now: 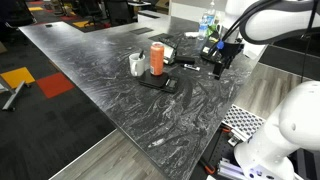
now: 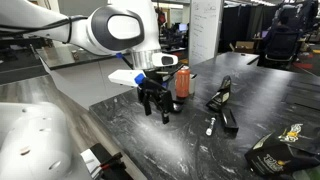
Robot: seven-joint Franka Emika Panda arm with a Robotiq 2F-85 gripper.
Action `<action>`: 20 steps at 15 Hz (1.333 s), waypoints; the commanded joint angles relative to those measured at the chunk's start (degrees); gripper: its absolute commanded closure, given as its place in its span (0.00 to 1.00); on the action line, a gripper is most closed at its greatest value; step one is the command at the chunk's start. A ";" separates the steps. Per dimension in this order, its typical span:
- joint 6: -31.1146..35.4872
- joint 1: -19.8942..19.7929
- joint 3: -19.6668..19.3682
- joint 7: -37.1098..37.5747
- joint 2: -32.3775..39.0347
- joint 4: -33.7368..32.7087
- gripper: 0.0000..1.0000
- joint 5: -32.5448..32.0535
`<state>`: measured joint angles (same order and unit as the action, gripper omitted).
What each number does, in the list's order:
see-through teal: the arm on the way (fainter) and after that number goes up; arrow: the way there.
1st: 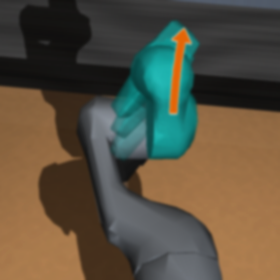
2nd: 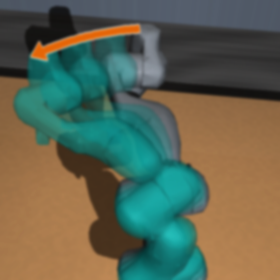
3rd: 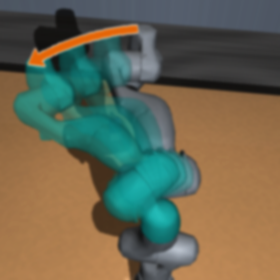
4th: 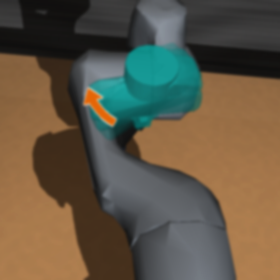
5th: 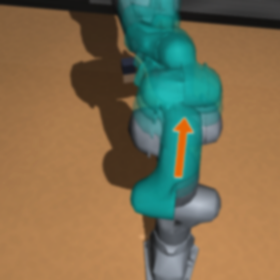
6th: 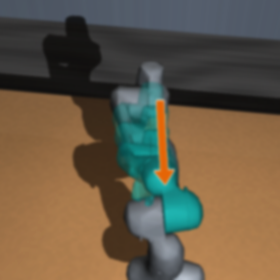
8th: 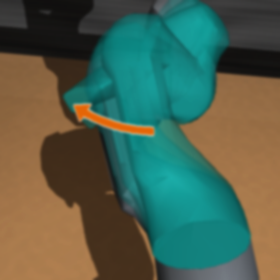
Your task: Move the orange can to the left.
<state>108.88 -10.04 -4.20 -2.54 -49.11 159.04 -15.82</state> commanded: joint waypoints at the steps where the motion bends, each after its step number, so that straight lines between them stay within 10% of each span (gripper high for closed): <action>1: -0.23 0.51 -0.41 0.31 -0.01 -0.12 0.00 -0.29; 8: -0.23 0.51 -0.41 0.31 -0.01 -0.12 0.00 -0.29; 14: 1.82 -2.22 0.51 15.21 6.53 -6.54 0.00 3.39; 20: 0.28 -0.63 -2.03 21.91 19.11 -17.19 0.00 16.68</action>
<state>110.23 -10.91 -4.75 18.49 -39.11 148.93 -5.47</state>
